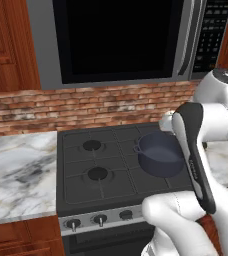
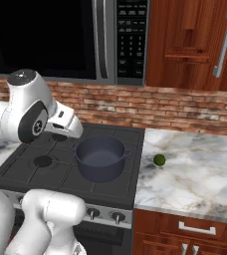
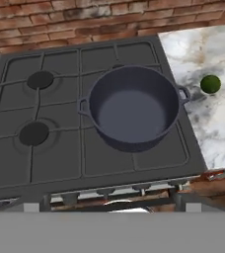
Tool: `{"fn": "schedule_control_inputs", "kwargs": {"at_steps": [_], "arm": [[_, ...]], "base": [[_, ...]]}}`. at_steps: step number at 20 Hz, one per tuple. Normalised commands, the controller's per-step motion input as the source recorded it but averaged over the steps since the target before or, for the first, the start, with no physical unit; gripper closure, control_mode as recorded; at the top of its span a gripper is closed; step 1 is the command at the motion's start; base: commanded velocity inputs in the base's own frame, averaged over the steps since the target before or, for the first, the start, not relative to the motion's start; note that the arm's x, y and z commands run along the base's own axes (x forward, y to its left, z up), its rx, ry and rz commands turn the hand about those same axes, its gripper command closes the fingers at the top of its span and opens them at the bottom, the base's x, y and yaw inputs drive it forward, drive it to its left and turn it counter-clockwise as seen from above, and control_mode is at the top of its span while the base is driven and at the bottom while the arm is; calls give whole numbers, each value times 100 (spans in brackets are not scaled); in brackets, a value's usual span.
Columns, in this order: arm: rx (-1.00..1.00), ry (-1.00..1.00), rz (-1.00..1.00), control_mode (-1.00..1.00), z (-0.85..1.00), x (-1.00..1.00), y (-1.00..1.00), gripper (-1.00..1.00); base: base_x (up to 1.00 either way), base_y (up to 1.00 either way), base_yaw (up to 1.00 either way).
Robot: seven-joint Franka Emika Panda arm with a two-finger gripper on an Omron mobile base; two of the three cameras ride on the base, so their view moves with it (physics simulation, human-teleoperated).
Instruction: Turn on the burner for the pot on the stove. Wait thirty seconds for the pot to heat up. Then add the lime to the pot.
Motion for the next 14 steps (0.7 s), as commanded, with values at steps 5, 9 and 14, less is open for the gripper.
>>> {"fn": "schedule_control_inputs", "kwargs": {"at_steps": [5,9,14], "arm": [[0,-21,-10,-100,0,-100,-47,-100],[0,-25,-4,-100,0,-100,-59,-100],[0,-26,0,-100,-16,-86,-85,-100]], "base": [[0,0,0],[0,0,0],[0,0,0]]}}
